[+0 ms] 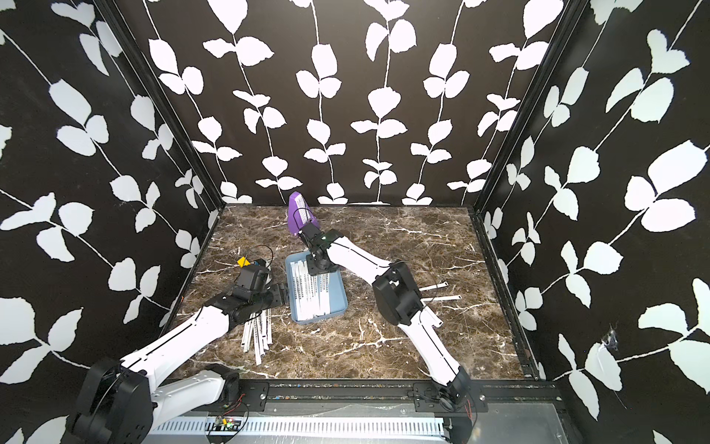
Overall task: Put the straws into the storage box
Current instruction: Adjust the straw in the storage box, then pick up the straw from the center of the board.
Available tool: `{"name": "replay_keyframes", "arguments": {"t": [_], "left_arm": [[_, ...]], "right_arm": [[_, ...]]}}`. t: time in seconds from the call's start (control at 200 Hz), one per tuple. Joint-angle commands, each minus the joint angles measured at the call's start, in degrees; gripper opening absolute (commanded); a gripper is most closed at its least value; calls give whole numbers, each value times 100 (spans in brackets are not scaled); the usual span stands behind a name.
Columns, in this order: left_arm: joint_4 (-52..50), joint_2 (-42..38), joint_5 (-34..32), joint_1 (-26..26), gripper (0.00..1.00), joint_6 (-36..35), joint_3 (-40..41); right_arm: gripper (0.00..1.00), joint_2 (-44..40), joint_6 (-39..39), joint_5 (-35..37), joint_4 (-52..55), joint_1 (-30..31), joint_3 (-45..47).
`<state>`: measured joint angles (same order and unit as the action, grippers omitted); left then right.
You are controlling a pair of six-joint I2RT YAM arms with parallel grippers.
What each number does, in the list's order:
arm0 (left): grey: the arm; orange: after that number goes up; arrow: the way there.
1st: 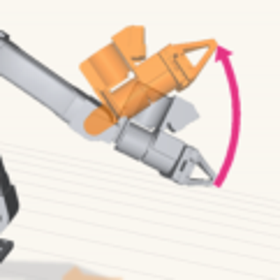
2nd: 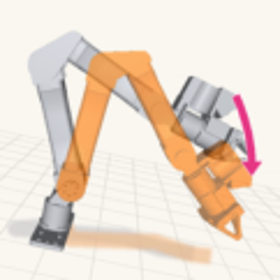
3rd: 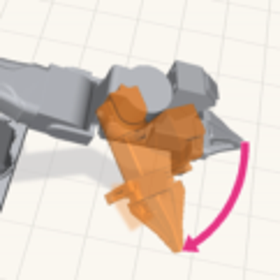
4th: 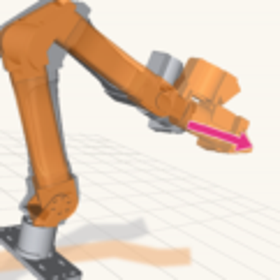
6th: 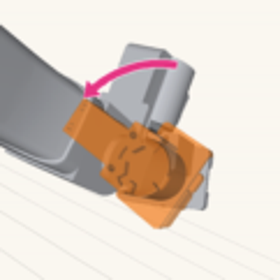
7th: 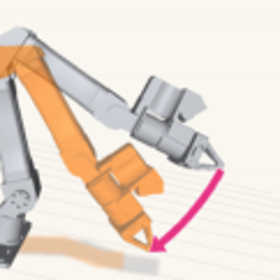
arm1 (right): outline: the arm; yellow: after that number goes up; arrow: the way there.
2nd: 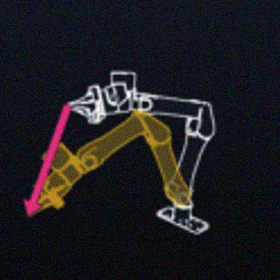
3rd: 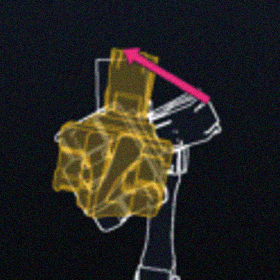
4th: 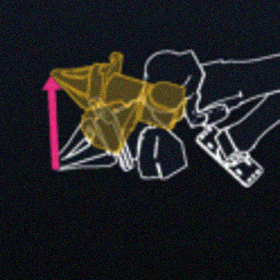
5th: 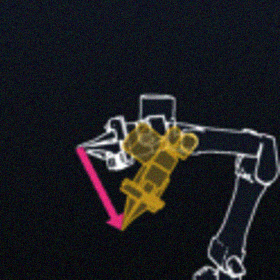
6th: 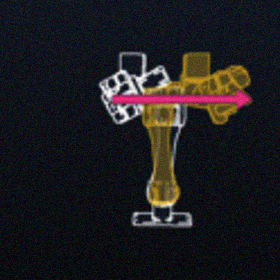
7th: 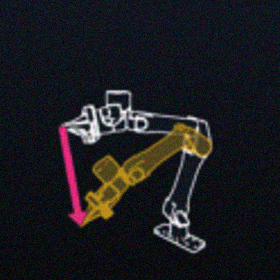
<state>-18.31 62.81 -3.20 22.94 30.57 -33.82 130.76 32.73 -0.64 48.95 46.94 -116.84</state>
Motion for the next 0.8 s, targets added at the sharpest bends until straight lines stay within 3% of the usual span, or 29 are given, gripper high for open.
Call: {"name": "replay_keyframes", "arguments": {"t": [0.0,0.115,0.235,0.36,0.445,0.595,0.795], "left_arm": [[-391,-364,-174,-5,65,-427,-287],[-437,-467,-152,312,66,-617,-415],[-378,-191,-325,1166,67,-600,-677],[64,353,-301,1775,67,-352,-876],[304,771,-230,2060,66,-197,-1070],[499,1132,-154,2262,65,-72,-1224],[523,1310,-41,2269,65,-50,-1223]], "right_arm": [[39,-1494,-42,101,-50,-284,1387],[33,-2884,128,249,-501,-910,3377],[31,-3840,-11,343,-197,-1855,4663],[40,-4812,158,345,-329,-2706,5679],[40,-4910,12,469,-149,-2813,5921],[29,-4863,-193,381,-166,-2795,6536],[32,-4407,-456,443,-480,-2769,6683]]}}
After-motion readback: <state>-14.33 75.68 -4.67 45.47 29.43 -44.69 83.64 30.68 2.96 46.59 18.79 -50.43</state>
